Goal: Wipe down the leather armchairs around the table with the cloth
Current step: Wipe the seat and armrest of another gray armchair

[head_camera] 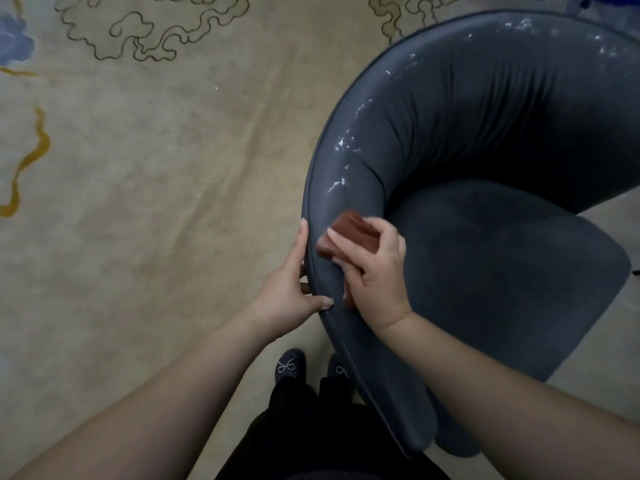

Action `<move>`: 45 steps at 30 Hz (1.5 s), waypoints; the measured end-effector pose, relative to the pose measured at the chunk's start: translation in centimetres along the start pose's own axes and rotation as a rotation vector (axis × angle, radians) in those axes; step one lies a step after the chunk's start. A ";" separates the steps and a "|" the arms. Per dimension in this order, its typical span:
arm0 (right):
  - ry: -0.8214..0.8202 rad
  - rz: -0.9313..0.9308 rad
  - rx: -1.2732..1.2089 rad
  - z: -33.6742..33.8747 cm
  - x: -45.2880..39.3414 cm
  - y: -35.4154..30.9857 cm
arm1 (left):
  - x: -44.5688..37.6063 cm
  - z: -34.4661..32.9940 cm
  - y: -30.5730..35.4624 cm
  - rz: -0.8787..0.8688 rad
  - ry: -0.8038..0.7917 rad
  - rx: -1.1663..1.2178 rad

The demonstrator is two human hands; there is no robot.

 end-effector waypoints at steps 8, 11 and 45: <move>0.055 -0.021 0.029 -0.6 -5.0 -0.5 | -1.7 1.2 0.7 -0.018 0.017 0.035; 0.088 -0.056 0.040 -0.8 -5.6 -0.5 | -2.7 1.9 1.7 -0.030 0.008 0.020; 0.214 -0.181 0.066 -1.3 -10.2 -1.6 | -11.3 7.3 7.1 -0.079 -0.315 -0.036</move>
Point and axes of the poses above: each hand's wrist, its own x-axis away from the middle knuckle, its own z-axis out of the back of the hand, y = z × x, the point moved 4 cm from there along -x, towards the middle knuckle, and after that the axes turned 4 degrees about -x, right-handed, at the moved point
